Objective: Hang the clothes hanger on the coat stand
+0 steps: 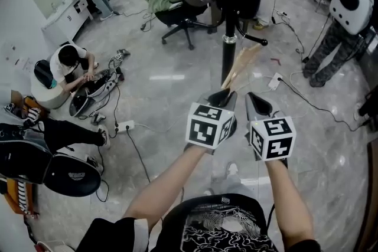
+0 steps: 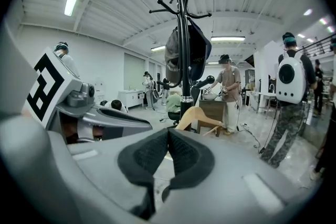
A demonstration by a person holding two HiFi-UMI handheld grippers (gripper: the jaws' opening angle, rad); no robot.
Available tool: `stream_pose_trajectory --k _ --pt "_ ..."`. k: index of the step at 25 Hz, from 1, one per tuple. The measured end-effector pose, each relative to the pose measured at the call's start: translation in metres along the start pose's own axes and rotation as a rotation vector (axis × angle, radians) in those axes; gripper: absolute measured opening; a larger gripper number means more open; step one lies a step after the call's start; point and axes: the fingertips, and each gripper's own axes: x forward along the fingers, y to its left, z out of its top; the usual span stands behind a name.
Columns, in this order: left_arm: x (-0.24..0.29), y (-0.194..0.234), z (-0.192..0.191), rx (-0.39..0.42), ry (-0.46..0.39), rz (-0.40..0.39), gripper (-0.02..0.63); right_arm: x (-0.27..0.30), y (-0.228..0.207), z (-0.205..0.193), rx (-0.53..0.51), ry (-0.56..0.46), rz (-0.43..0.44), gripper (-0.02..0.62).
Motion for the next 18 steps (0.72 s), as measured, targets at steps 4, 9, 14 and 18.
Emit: stream_pose_trajectory --k 4,9,14,18 --pt "-0.014 -0.010 0.001 0.022 -0.022 -0.007 0.028 -0.010 0.010 -0.002 -0.004 -0.008 -0.003 0.000" --pt "-0.029 -0.012 0.004 0.032 -0.041 -0.001 0.006 -0.018 0.024 0.003 -0.018 -0.012 0.002 0.000" --pt "-0.034 -0.014 0.000 0.042 -0.042 0.002 0.006 -0.025 0.029 0.000 -0.029 -0.012 0.005 0.000" --pt "-0.040 -0.017 -0.003 0.048 -0.043 -0.005 0.006 -0.029 0.035 -0.004 -0.035 -0.006 0.003 0.000"
